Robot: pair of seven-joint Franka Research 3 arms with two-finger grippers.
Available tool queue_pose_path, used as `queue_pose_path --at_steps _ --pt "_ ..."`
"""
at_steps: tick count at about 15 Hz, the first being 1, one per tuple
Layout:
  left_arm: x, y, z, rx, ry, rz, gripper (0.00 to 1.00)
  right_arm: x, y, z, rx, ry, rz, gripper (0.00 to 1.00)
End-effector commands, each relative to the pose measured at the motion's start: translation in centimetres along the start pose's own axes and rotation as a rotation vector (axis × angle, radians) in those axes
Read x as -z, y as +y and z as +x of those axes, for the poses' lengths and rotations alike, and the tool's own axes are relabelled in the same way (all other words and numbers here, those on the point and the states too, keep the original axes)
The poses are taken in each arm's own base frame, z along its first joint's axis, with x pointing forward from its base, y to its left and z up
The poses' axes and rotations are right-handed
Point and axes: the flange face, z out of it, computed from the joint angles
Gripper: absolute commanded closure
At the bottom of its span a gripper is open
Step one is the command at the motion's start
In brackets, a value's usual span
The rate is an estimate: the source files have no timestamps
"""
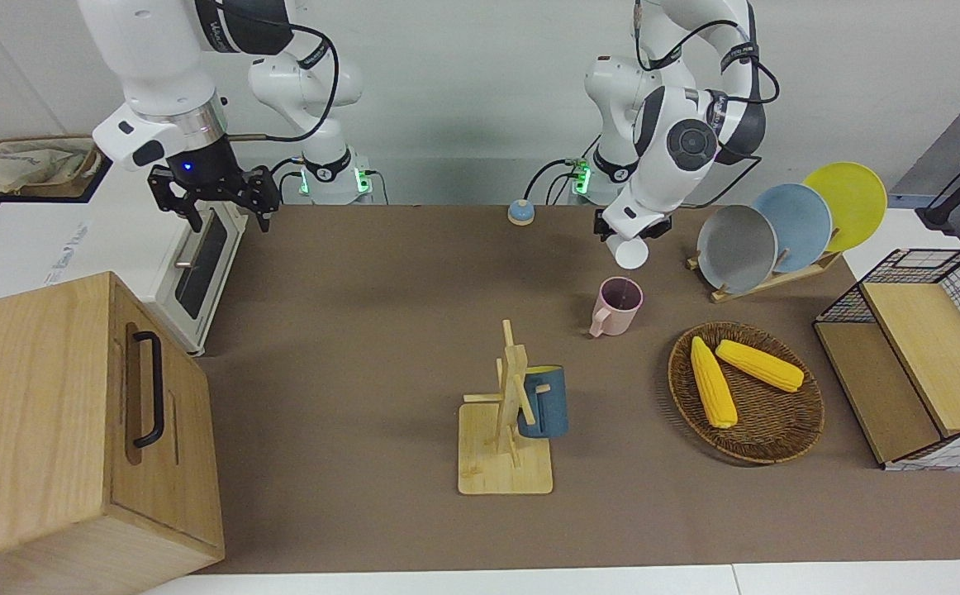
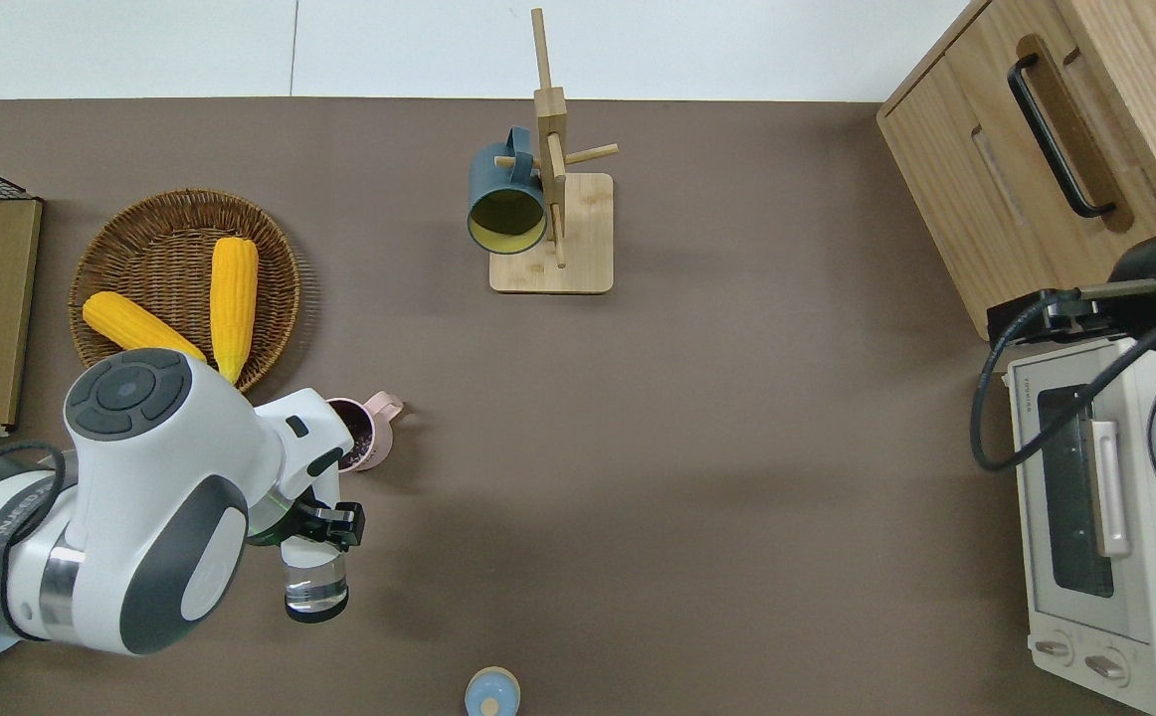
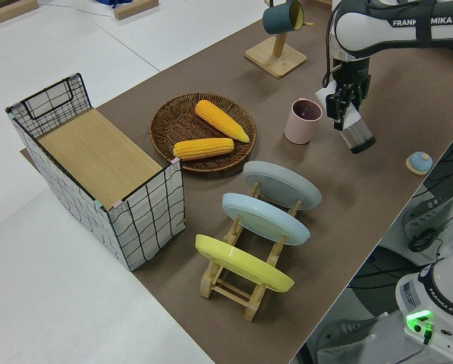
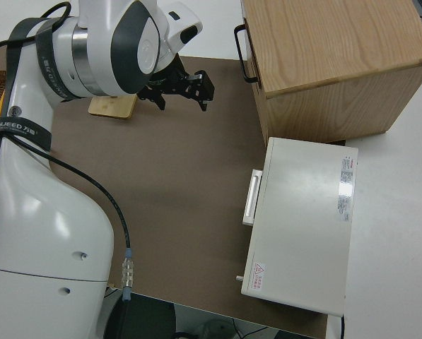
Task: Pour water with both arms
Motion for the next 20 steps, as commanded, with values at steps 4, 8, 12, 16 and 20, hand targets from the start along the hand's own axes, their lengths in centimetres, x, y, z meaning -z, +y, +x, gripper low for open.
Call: queue_pose_path --at_steps 4,8,12,16,20 --pt "1.59 0.12 -0.32 0.001 -0.024 -0.012 1.00 0.36 0.10 -0.17 0.016 0.008 0.005 0.013" --pt "1.86 0.23 -0.47 0.000 -0.018 -0.025 1.00 0.43 0.08 -0.23 0.016 0.008 0.007 0.013" --pt "1.92 0.35 -0.61 0.000 -0.016 -0.032 1.00 0.44 0.08 -0.21 0.016 0.009 0.007 0.013" --pt "1.97 0.34 -0.69 -0.002 -0.015 -0.032 1.00 0.43 0.08 -0.23 0.016 0.008 0.007 0.013" --pt "1.90 0.27 -0.66 -0.003 -0.018 -0.032 1.00 0.44 0.08 -0.21 0.016 0.009 0.007 0.013"
